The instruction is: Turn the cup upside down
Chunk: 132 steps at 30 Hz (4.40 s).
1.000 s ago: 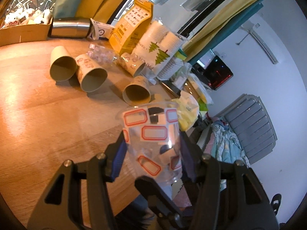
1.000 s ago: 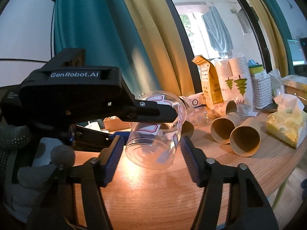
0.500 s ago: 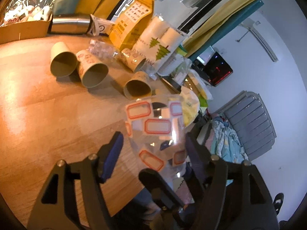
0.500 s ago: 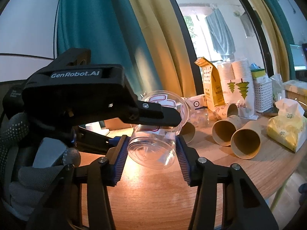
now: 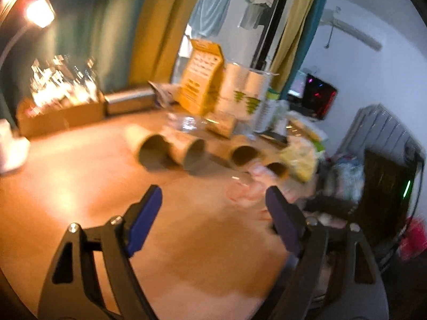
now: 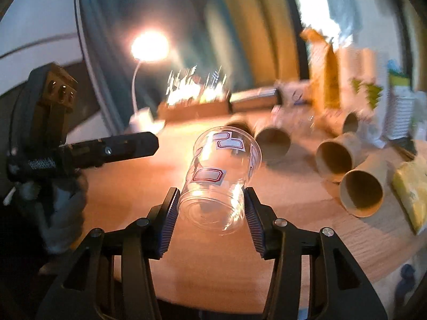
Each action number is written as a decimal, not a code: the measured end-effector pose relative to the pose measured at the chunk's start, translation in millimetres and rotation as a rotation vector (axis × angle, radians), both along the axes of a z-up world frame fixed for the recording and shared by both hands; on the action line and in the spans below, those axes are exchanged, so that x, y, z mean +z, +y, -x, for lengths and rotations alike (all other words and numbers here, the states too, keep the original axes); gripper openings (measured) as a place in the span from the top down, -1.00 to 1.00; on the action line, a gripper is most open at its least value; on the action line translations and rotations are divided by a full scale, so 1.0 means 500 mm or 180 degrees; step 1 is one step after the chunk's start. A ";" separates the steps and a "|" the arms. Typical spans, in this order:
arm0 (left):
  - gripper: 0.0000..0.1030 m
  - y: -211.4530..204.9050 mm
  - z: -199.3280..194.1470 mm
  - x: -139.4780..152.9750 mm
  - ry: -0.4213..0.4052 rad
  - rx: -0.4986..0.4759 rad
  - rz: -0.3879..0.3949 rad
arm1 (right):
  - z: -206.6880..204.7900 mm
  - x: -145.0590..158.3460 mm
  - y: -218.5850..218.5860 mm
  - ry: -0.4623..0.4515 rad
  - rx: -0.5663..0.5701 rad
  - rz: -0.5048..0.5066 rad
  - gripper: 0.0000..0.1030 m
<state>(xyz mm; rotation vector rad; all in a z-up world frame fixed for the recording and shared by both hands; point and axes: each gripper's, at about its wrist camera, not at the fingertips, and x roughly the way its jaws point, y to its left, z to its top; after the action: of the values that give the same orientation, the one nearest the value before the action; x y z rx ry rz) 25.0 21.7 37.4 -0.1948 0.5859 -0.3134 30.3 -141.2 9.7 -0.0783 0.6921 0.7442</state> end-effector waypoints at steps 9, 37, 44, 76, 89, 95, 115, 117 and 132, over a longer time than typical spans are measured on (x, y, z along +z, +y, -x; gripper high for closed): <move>-0.58 0.033 0.015 -0.080 -0.0175 0.0061 -0.0173 | -0.104 -0.018 0.079 0.1326 0.0413 0.1028 0.00; -0.58 0.062 0.052 -0.072 -0.0350 -0.0001 0.0183 | -0.289 -0.055 0.295 0.2023 0.0628 0.2827 -0.01; -0.58 0.057 0.047 -0.074 -0.0312 0.0004 0.0154 | -0.297 -0.051 0.288 0.2014 0.0584 0.2787 -0.03; -0.58 0.023 0.036 -0.096 -0.0350 0.0205 -0.0254 | -0.123 0.067 0.077 -0.0011 -0.0150 0.0724 -0.63; -0.58 -0.024 0.043 -0.083 -0.0647 0.0298 -0.0643 | 0.048 -0.078 -0.023 -0.0896 -0.1279 0.0059 -0.63; -0.58 -0.018 0.043 -0.086 -0.0629 0.0506 -0.0670 | 0.051 -0.086 -0.031 -0.0930 -0.1278 -0.0056 -0.63; -0.58 -0.030 0.058 -0.082 -0.0767 0.0593 -0.0758 | 0.058 -0.094 -0.025 -0.0908 -0.1252 -0.0034 -0.63; -0.58 -0.030 0.058 -0.082 -0.0765 0.0593 -0.0759 | 0.058 -0.093 -0.024 -0.0897 -0.1259 -0.0031 -0.63; -0.71 -0.026 0.059 -0.082 -0.0793 0.0667 -0.0761 | 0.056 -0.090 -0.020 -0.0910 -0.1241 -0.0027 -0.63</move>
<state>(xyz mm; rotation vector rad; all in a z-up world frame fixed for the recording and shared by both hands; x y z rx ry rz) -4.4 8.5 -3.7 0.0145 0.3483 -0.0609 2.3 -151.4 -35.5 -0.0387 0.4126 0.3511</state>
